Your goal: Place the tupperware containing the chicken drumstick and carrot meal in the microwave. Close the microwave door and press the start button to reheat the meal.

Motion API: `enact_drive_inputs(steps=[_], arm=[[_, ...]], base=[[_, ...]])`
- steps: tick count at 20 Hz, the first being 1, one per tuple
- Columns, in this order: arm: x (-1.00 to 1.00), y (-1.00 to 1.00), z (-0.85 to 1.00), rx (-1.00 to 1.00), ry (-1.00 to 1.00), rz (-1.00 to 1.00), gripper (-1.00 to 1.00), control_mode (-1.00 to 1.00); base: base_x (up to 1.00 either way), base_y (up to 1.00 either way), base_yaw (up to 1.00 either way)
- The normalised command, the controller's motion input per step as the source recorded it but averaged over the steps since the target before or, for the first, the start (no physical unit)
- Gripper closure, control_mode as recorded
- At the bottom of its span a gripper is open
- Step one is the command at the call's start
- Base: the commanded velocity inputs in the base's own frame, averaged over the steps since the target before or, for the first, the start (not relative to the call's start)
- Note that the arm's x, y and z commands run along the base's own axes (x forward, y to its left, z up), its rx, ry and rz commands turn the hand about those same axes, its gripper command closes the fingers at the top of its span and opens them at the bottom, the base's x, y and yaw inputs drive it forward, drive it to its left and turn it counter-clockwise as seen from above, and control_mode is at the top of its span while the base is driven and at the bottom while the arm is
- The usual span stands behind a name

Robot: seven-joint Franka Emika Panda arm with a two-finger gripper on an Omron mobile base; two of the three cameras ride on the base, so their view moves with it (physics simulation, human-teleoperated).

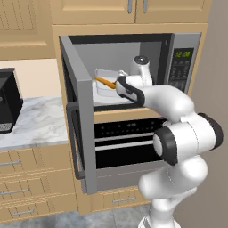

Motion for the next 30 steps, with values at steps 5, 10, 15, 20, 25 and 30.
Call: enact_drive_inputs(steps=[5, 10, 15, 20, 25, 30], arm=[[0.48, 0.00, -0.44, 0.00, 0.02, 0.00, 1.00, -1.00], [0.56, 0.03, -0.36, -0.01, 0.00, 0.00, 1.00, -1.00], [0.55, 0.00, -0.12, -0.01, 0.00, -0.02, 1.00, -1.00], [0.45, 0.00, -0.04, 0.00, 0.00, -0.02, 1.00, -1.00], [0.41, 0.00, -0.01, 0.00, 0.00, -0.03, 1.00, -1.00], [0.17, 0.00, 0.00, 0.00, 0.00, 0.00, -1.00, -1.00]], base=[[0.00, 0.00, 0.00], [0.00, 0.00, 0.00], [0.00, 0.00, 0.00], [0.00, 0.00, 0.00], [0.00, 0.00, 0.00], [0.00, 0.00, 0.00]])
